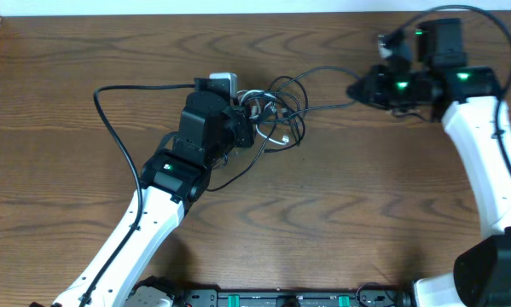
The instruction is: Untangle cables
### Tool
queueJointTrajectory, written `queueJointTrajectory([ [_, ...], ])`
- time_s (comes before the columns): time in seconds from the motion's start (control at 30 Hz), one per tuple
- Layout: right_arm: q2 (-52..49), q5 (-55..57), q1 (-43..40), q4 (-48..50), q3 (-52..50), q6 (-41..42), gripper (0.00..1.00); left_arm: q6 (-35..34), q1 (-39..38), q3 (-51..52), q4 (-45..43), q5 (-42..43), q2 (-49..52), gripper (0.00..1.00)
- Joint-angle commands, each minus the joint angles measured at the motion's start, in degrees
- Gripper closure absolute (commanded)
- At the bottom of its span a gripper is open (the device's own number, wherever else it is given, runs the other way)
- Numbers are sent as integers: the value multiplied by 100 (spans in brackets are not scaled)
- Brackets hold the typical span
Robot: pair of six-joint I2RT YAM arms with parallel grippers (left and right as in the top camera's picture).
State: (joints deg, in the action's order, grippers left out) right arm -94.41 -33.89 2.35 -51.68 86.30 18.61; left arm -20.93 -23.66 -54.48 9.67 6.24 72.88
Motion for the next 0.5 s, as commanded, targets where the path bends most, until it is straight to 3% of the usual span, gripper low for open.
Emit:
queueJointTrajectory([
  [0.0,149,887,-833,-208,92,-378,99,98,354,-83,-7,-1287,2,92],
  [0.33,151,1027,-2142,-758,92,-667,99,98,782,-83,-404,-1381,-2,92],
  [0.47,151,225,-2181,-778,92,-1174,99,96,785,-83,-374,-911,-2,92],
])
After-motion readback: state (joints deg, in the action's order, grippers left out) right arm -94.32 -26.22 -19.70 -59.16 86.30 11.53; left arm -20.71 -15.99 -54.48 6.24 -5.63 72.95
